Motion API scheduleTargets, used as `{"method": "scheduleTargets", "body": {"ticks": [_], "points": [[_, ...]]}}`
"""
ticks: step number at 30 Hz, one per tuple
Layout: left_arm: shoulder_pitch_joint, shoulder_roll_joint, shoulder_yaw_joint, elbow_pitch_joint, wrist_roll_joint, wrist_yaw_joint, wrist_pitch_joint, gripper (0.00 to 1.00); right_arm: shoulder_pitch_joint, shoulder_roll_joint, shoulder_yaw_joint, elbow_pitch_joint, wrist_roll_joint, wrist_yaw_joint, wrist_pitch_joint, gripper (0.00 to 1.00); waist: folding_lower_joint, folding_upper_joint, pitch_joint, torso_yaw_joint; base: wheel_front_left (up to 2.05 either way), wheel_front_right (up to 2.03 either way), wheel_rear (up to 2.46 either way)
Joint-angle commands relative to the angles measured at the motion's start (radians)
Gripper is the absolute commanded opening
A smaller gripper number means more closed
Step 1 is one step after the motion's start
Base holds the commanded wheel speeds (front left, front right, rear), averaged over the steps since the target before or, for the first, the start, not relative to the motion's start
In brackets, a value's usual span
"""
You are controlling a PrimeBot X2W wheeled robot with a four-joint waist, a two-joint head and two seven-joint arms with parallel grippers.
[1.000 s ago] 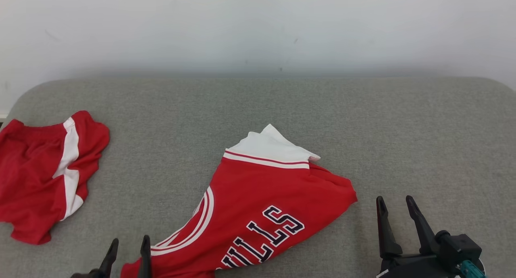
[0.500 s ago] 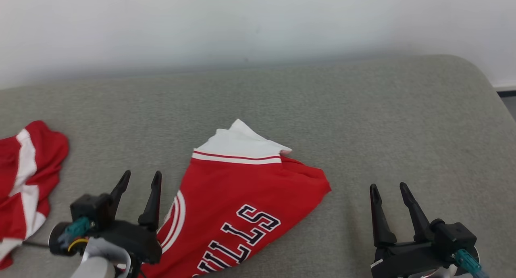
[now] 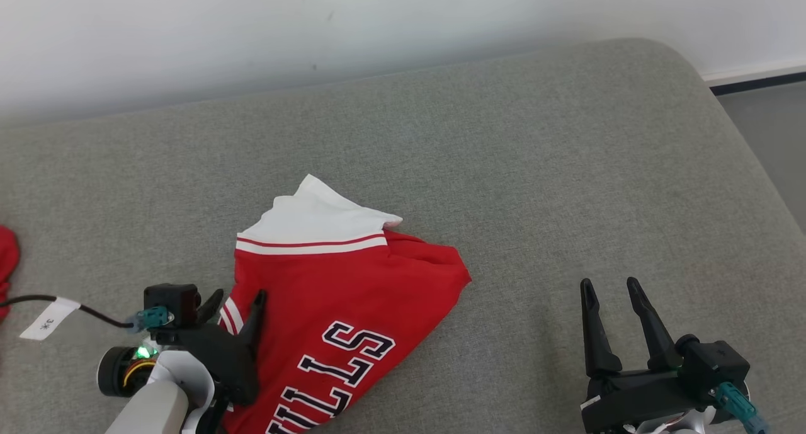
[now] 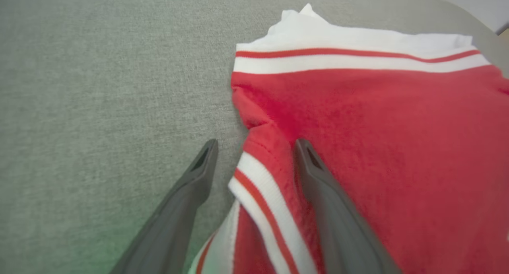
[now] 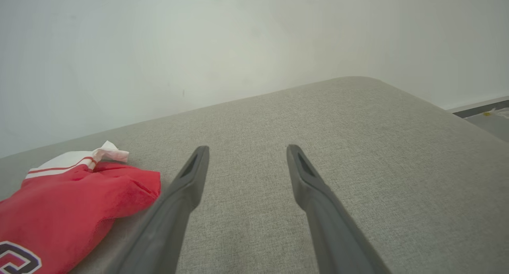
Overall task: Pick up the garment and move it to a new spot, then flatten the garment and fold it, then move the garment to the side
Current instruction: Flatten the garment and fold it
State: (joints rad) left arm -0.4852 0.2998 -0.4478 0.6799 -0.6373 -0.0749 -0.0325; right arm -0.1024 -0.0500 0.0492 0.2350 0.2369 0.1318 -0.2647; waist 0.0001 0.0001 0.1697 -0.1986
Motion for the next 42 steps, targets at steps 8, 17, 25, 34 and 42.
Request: {"method": "scheduleTargets", "body": {"ticks": [8, 17, 25, 34, 42], "points": [[-0.053, -0.007, -0.020, 0.055, 0.003, -0.027, -0.048, 0.00, 0.004, 0.000, 0.002, -0.003, 0.001, -0.002, -0.002, 1.00, -0.0001, -0.0001, -0.016, 0.012, 0.00, 0.00, 0.00], [-0.080, 0.031, 0.037, -0.004, -0.006, 0.004, -0.180, 0.00, 0.032, 0.000, 0.000, 0.003, -0.006, -0.002, -0.002, 1.00, -0.0001, -0.0001, -0.055, 0.061, 0.00, 0.00, 0.00], [0.033, 0.096, 0.108, -0.049, -0.033, 0.052, -0.210, 0.00, 0.034, -0.001, 0.008, 0.003, 0.001, -0.002, -0.002, 1.00, -0.0001, -0.0001, -0.060, 0.073, 0.00, 0.00, 0.00], [0.093, 0.065, 0.127, -0.155, 0.024, 0.090, -0.231, 1.00, 0.026, 0.000, 0.022, 0.053, -0.002, -0.002, -0.002, 1.00, -0.0001, -0.0001, -0.057, 0.123, 0.00, 0.00, 0.00], [0.265, -0.022, 0.277, -0.412, 0.147, 0.107, -0.231, 1.00, -0.041, 0.000, 0.075, 0.159, -0.027, -0.002, -0.002, 1.00, -0.0001, -0.0001, -0.065, 0.202, 0.00, 0.00, 0.00]]}}
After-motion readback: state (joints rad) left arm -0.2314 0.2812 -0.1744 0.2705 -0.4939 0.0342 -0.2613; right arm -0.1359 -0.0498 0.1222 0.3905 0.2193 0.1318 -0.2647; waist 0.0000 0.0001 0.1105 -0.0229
